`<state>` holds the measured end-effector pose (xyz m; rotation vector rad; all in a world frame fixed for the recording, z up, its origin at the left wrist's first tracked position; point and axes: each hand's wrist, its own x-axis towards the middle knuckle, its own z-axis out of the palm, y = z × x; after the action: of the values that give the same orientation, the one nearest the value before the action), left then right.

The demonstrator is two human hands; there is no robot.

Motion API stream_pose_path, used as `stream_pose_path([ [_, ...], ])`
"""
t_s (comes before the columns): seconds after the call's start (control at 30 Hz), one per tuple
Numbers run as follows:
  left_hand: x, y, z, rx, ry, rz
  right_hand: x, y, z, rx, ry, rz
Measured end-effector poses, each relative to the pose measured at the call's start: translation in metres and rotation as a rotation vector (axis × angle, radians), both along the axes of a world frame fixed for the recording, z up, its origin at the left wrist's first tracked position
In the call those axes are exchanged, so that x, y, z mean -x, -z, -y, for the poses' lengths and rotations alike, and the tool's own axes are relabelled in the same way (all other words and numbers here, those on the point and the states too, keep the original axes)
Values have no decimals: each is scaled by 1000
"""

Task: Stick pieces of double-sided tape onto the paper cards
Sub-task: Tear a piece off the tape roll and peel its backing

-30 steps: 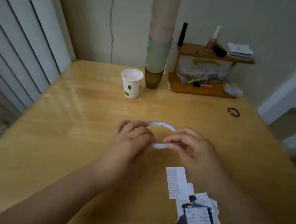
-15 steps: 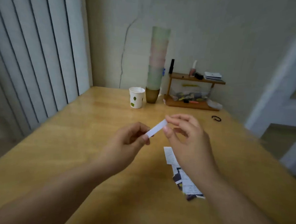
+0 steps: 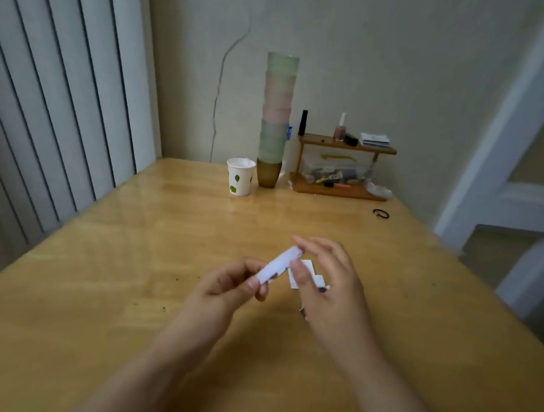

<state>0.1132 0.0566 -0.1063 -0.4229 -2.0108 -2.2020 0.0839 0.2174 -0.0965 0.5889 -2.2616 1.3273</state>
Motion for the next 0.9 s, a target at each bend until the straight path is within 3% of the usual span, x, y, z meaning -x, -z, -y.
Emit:
stream_pose_path([
  [0.07,4,-4,11,-159,52,3,3,-10,-12,62,-28,112],
  [0.17,7,-7,21,-397,203,-16,5,-20,-20,266,-234,346],
  [0.27,7,-8,22,-519,242,-19,4,-19,-18,356,-345,374],
  [0.33,7,-8,22,-562,239,6,0,-17,-13,308,-386,393],
  [0.7,1,-2,18,-436,324,52,-12,-17,-13,582,-653,528],
  [0.9,-3,-4,17,-345,388,46,-12,-18,-15,651,-563,556],
])
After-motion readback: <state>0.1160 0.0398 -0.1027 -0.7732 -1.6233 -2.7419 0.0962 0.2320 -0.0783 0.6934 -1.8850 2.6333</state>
